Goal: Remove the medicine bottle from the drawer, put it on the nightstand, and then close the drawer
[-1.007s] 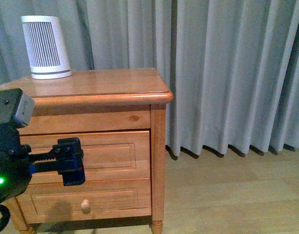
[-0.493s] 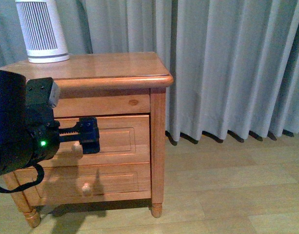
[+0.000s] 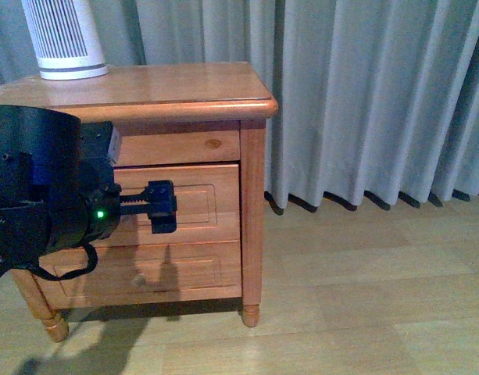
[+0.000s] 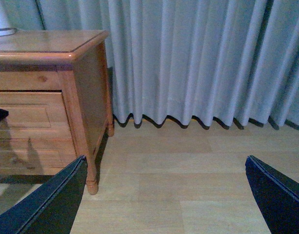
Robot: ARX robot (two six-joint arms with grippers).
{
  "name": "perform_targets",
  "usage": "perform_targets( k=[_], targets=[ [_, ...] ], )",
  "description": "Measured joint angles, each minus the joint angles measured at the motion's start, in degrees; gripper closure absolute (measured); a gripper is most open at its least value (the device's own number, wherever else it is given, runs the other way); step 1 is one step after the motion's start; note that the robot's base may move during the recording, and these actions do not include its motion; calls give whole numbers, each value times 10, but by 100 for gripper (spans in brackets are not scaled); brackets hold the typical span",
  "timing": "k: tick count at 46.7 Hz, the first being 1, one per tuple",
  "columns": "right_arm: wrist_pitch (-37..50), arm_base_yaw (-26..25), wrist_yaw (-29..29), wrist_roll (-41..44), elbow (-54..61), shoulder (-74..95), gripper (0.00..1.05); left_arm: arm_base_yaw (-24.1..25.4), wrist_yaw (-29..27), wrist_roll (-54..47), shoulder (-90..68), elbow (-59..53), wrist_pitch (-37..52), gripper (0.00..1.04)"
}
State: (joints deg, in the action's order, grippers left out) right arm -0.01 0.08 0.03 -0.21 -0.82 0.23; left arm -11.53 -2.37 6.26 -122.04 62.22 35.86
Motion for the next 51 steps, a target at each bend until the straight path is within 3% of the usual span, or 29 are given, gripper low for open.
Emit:
perform_targets(
  k=[21,51],
  targets=[
    [0,0,0,0,0,0,7,23,-14,-7,-67,75,-13,6],
    [0,0,0,0,0,0,7,31,-37,4,-105,95,3,6]
  ],
)
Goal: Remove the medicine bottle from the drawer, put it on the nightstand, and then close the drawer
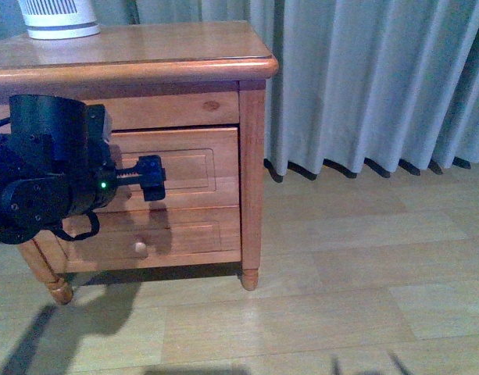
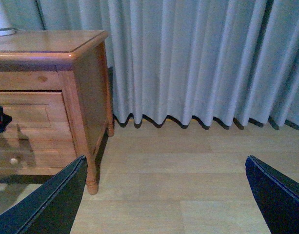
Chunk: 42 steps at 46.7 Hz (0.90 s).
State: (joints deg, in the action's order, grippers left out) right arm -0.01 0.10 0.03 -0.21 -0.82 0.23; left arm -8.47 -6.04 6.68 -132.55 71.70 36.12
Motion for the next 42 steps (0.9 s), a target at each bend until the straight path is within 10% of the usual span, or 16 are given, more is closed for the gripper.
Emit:
perform_targets(
  k=[42],
  targets=[
    [0,0,0,0,0,0,7,5,0,12,-18,5,33,6]
  ],
)
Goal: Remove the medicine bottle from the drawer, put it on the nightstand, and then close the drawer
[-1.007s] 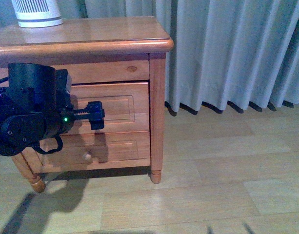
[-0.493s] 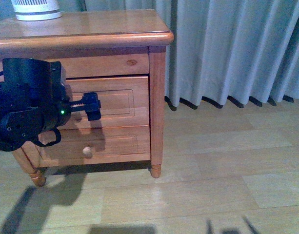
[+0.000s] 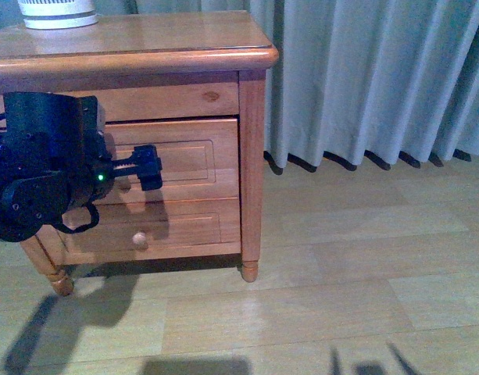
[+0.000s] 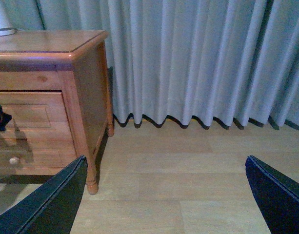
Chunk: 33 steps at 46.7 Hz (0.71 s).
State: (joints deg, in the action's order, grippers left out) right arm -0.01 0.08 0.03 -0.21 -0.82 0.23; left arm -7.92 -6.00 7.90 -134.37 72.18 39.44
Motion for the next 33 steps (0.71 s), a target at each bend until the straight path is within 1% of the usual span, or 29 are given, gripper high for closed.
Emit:
perform_targets(
  k=[13,33],
  targets=[
    [0,0,0,0,0,0,7,-2,14,2,-9,0,9,6],
    [0,0,0,0,0,0,7,-4,17,1,-17,0,23,6]
  ],
)
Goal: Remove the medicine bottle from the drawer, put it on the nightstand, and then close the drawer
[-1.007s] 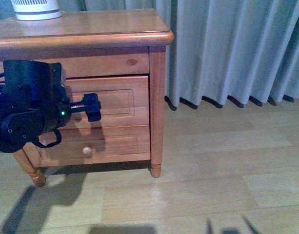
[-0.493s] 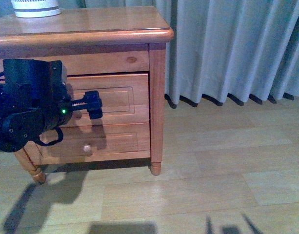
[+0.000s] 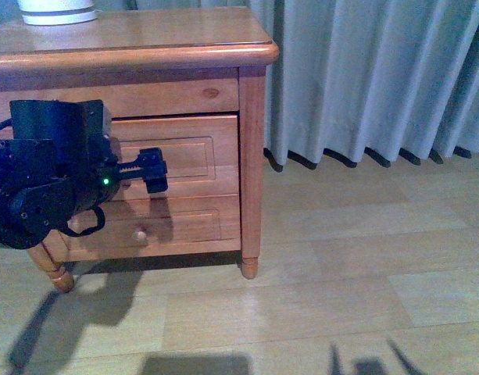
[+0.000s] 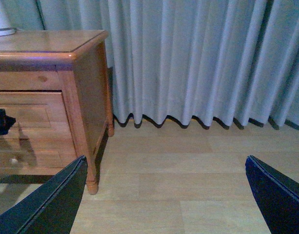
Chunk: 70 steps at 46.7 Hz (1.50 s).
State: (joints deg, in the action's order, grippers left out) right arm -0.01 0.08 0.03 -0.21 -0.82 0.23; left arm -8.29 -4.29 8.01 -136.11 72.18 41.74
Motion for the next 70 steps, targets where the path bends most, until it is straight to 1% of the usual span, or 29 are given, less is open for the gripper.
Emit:
perform_targets(
  k=[30,32,42,48,53,63,70],
  targets=[
    [0,0,0,0,0,0,7,4,3,-33,-10,2,18,7],
    [0,0,0,0,0,0,7,5,3,-34,-10,2,18,15],
    [0,0,0,0,0,0,7,8,3,-38,-10,2,29,59],
    [0,0,0,0,0,0,7,11,3,-40,-11,2,30,76],
    [0,0,0,0,0,0,7,12,2,-43,-11,2,31,78],
    [0,0,0,0,0,0,7,12,2,-49,-12,1,33,79],
    [0,0,0,0,0,0,7,12,4,-50,-11,-17,58,79]
  ],
)
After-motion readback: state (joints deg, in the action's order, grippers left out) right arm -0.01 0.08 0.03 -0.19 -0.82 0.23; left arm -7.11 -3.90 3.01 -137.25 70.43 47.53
